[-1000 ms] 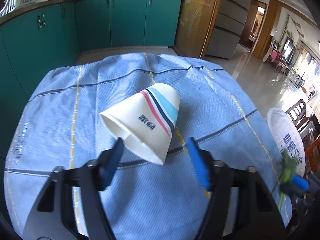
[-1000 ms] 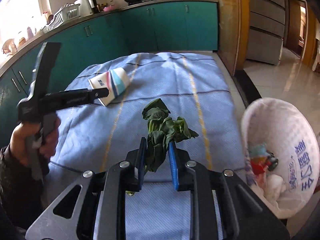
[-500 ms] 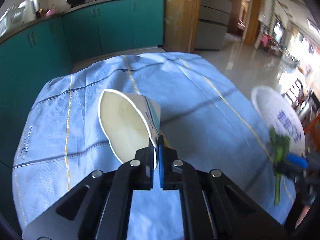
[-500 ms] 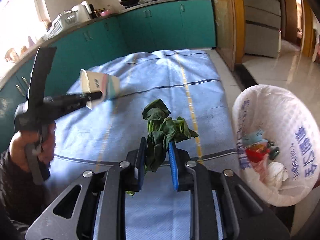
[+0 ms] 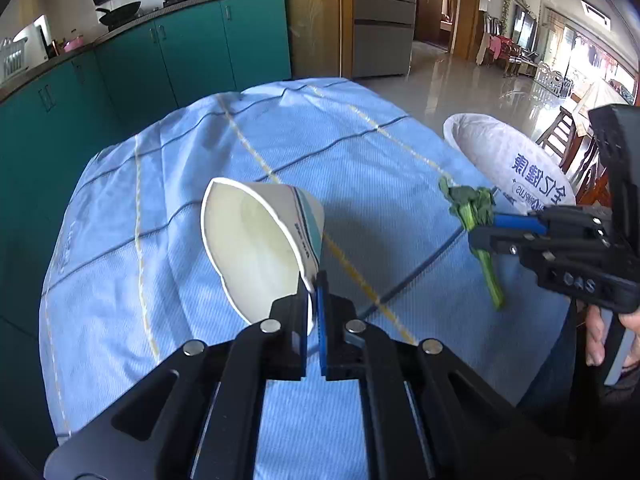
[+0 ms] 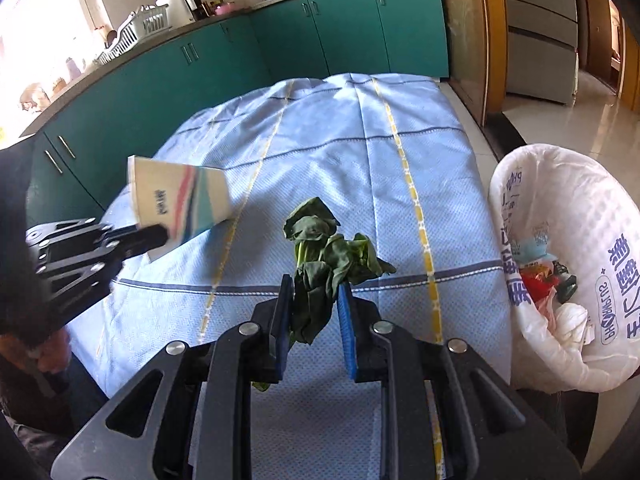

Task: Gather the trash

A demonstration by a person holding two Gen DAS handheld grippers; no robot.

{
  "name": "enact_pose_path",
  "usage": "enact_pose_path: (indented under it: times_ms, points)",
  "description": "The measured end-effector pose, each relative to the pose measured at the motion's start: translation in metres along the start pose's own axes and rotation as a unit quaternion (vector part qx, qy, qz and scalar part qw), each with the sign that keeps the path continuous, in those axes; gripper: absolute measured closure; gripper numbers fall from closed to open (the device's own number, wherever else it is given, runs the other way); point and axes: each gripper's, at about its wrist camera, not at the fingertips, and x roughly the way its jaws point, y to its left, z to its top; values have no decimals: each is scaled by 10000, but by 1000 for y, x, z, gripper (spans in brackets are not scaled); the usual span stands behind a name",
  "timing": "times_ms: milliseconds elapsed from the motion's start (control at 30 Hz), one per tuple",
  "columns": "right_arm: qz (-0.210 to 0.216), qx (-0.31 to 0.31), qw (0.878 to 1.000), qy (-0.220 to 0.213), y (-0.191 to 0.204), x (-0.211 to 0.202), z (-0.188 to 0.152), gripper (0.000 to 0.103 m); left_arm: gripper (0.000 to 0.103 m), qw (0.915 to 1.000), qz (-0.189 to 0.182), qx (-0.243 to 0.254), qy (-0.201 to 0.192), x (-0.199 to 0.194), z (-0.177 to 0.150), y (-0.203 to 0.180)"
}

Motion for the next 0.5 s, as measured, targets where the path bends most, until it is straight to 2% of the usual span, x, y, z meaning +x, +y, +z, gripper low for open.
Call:
enact_pose_path:
  times_ms: [33, 67, 100, 200, 233, 333, 433, 500]
  points:
    - [-58, 14, 10000, 9, -1, 1, -1, 76, 78, 9999, 80, -62, 1, -2, -3, 3]
    - [-71, 46, 10000, 19, -2, 2, -2, 73, 41, 9996, 238, -150, -7, -7, -8, 7]
    - [-65, 61, 10000, 17, -3, 2, -2, 67, 23, 9988, 430, -213, -82, -12, -12, 12]
    - [-237, 27, 9997, -77, -3, 0, -3, 41, 23, 9965, 804, -146, -168, -21, -21, 24]
    - [-264, 13, 9996, -95, -3, 0, -3, 37, 23, 9960, 865, -130, -193, -23, -22, 26]
    - [-296, 16, 9995, -70, -1, 2, -2, 34, 20, 9943, 1035, -120, -237, -22, -18, 38]
    - [-302, -23, 9995, -13, 2, 5, -3, 33, 16, 9921, 1187, 142, -388, -16, -8, 41]
    - [-320, -40, 9995, 13, 4, 5, -4, 33, 8, 9937, 870, 537, -451, -9, -1, 37]
